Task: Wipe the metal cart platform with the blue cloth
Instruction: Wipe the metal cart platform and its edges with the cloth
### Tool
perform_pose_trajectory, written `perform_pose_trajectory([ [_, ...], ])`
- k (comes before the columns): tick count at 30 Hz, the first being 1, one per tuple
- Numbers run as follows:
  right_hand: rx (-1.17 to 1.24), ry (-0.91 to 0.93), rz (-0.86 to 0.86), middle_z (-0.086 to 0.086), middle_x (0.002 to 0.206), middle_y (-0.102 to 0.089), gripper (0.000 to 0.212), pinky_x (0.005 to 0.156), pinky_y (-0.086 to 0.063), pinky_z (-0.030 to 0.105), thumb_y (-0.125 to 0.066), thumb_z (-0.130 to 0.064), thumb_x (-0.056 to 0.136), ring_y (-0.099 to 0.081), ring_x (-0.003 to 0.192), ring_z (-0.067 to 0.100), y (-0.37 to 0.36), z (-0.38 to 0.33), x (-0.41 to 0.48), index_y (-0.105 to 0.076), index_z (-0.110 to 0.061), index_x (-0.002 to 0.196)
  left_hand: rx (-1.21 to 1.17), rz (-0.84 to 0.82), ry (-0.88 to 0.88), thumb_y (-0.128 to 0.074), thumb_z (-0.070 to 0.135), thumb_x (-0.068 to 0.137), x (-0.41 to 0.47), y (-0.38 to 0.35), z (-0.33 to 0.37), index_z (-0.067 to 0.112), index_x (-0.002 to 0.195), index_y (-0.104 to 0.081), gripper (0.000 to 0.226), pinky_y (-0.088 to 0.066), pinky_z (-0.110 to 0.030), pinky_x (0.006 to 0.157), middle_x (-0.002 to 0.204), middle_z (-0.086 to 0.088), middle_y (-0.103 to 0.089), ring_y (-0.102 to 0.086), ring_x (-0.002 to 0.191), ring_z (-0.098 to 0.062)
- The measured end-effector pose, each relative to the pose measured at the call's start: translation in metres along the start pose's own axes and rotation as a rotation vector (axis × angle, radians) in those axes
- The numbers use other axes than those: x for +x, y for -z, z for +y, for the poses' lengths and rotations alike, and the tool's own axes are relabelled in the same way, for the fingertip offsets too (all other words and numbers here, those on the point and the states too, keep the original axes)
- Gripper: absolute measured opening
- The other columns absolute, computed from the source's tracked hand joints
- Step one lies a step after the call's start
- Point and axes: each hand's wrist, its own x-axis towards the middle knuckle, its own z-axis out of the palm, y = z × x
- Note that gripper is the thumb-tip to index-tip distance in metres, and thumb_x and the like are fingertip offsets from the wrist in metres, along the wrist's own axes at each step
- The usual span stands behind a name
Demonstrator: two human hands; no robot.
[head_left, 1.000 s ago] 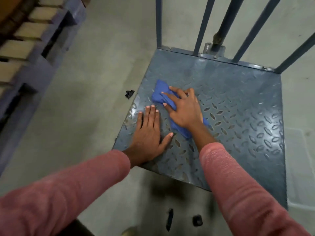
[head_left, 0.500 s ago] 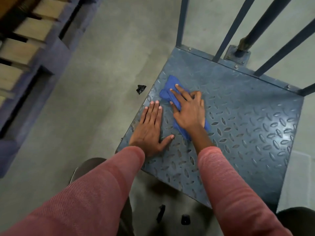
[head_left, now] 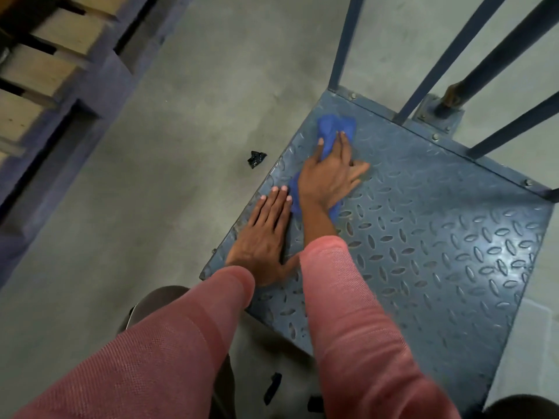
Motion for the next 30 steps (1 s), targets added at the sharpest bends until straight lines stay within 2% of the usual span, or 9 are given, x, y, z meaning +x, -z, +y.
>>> perform_pose_trajectory([
  [3,-0.183,0.551,-0.327,-0.020,0.142,-0.054,0.046,0.083,-0.037,0.036,-0.052,-0.048,0.097,-0.044,0.109,0.023,-0.003,-0.003,-0.005,-0.054,-0.033,0.141,-0.042,0.002,0.009,-0.019,0.082,0.092,0.000,0.000,0.000,0.002,0.164,0.006,0.110,-0.002,-0.048,0.130,0.172,-0.016,0.014,0.020,0.159,-0.027],
  [4,-0.224,0.609,-0.395,-0.025,0.145,-0.049,0.047,0.085,-0.035,0.035,-0.052,-0.046,0.097,-0.042,0.112,0.022,-0.005,0.000,0.001,-0.051,-0.036,0.143,-0.060,0.022,0.014,-0.018,0.082,0.092,0.000,0.000,0.000,0.002,0.164,0.003,0.109,-0.003,-0.048,0.130,0.173,-0.015,0.011,0.018,0.160,-0.027],
  [10,-0.316,0.182,-0.122,-0.022,0.153,-0.040,0.063,0.088,-0.037,0.037,-0.059,-0.029,0.081,-0.042,0.107,0.025,0.018,0.045,0.010,-0.049,-0.032,0.144,-0.093,0.081,0.014,-0.029,0.077,0.095,0.000,0.003,0.003,0.003,0.165,-0.001,0.106,-0.009,-0.049,0.130,0.174,-0.013,0.007,0.011,0.161,-0.026],
  [14,-0.053,-0.092,0.175,-0.008,0.145,-0.055,0.056,0.089,-0.044,0.041,-0.056,-0.015,0.080,-0.041,0.096,0.027,0.037,0.059,-0.004,-0.061,-0.015,0.136,-0.076,0.057,0.012,-0.026,0.078,0.095,0.000,0.006,0.003,0.004,0.165,0.001,0.105,-0.009,-0.050,0.130,0.174,-0.014,0.009,0.011,0.161,-0.027],
  [15,0.016,-0.057,0.184,-0.005,0.143,-0.058,0.052,0.090,-0.043,0.035,-0.055,-0.015,0.083,-0.040,0.096,0.026,0.036,0.051,-0.005,-0.061,-0.012,0.135,-0.076,0.054,0.012,-0.023,0.078,0.094,0.001,0.006,0.003,0.004,0.165,0.000,0.105,-0.010,-0.050,0.130,0.174,-0.014,0.008,0.011,0.161,-0.027],
  [17,0.020,0.233,-0.016,-0.004,0.144,-0.056,0.051,0.090,-0.038,0.025,-0.057,-0.018,0.088,-0.039,0.101,0.022,0.027,0.028,-0.007,-0.057,-0.013,0.139,-0.078,0.053,0.019,-0.019,0.079,0.093,0.001,0.004,0.002,0.003,0.165,-0.002,0.106,-0.010,-0.050,0.130,0.174,-0.014,0.006,0.009,0.161,-0.026],
  [20,-0.169,0.564,-0.379,-0.011,0.150,-0.046,0.062,0.093,-0.044,0.036,-0.063,-0.017,0.085,-0.040,0.111,0.024,0.012,0.015,-0.004,-0.050,-0.021,0.146,-0.081,0.071,0.015,-0.027,0.078,0.094,0.001,0.000,0.002,0.002,0.165,-0.004,0.106,-0.009,-0.050,0.130,0.174,-0.014,0.004,0.009,0.161,-0.027],
  [25,-0.252,0.314,-0.124,-0.009,0.150,-0.049,0.064,0.094,-0.042,0.035,-0.058,-0.023,0.079,-0.045,0.102,0.028,0.047,0.079,0.013,-0.053,-0.020,0.143,-0.067,0.083,0.008,-0.031,0.077,0.095,0.001,0.001,0.001,0.004,0.165,-0.002,0.106,-0.010,-0.051,0.130,0.174,-0.014,0.005,0.009,0.161,-0.027],
  [30,-0.208,0.051,0.171,0.007,0.137,-0.062,0.044,0.087,-0.045,0.043,-0.055,-0.022,0.092,-0.049,0.099,0.041,0.099,0.145,0.032,-0.063,-0.007,0.132,-0.060,0.061,0.011,-0.025,0.079,0.095,0.000,0.003,0.001,0.006,0.165,0.003,0.105,-0.008,-0.050,0.130,0.174,-0.012,0.009,0.012,0.161,-0.026],
])
